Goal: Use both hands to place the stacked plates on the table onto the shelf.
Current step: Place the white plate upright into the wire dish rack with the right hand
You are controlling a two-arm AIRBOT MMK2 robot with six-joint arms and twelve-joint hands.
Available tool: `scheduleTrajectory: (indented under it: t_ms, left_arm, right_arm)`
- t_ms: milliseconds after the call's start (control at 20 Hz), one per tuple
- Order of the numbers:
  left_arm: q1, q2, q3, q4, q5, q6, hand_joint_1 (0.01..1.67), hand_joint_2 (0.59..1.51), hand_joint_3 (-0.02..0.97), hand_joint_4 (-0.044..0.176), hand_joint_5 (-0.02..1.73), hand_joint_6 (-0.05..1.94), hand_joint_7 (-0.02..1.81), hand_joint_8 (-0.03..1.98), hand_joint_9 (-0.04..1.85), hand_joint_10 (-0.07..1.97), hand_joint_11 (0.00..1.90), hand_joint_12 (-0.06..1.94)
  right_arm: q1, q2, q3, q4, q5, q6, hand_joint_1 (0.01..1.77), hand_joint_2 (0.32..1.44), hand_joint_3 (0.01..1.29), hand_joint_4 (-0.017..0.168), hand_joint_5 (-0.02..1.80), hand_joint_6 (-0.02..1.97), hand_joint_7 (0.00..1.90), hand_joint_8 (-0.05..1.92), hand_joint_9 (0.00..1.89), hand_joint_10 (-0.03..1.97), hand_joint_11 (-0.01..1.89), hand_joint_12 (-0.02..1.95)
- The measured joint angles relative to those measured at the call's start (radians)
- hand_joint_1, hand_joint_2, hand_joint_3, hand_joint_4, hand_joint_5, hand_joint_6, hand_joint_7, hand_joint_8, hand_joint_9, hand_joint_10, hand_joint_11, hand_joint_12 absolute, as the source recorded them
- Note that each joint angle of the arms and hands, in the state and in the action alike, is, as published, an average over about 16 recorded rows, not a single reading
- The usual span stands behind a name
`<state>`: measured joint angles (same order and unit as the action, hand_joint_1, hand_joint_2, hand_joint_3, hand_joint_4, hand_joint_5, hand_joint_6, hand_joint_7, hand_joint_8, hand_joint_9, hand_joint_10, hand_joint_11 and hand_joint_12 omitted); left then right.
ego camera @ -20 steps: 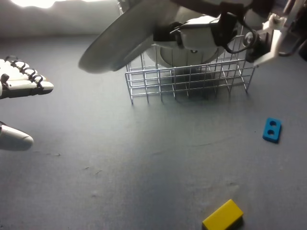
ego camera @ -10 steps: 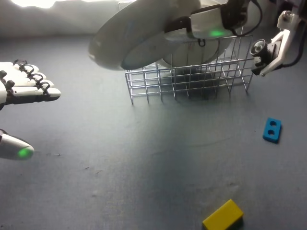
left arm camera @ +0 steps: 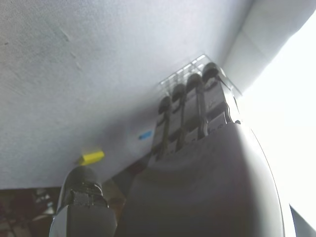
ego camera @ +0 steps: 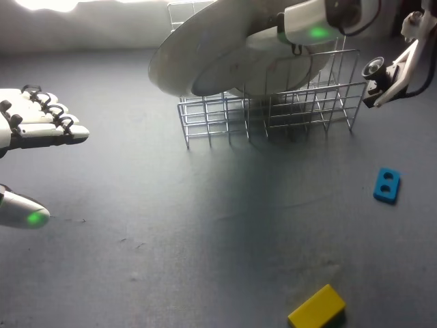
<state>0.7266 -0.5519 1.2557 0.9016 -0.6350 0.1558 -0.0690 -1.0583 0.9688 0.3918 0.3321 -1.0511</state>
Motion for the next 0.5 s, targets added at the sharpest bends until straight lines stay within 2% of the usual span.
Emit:
scheduleTrajectory:
  t_ms: [500]
  left_arm:
    - [0.001, 0.000, 0.000, 0.002, -0.006, 0.000, 0.02, 1.069, 0.010, 0.007, 0.07, 0.01, 0.08, 0.00, 0.04, 0.01, 0.02, 0.02]
  right_arm:
    - [-0.025, -0.029, 0.072, 0.200, -0.019, -0.001, 1.36, 1.00, 0.01, -0.008, 0.87, 0.99, 0.99, 1.02, 0.93, 1.11, 0.82, 1.26]
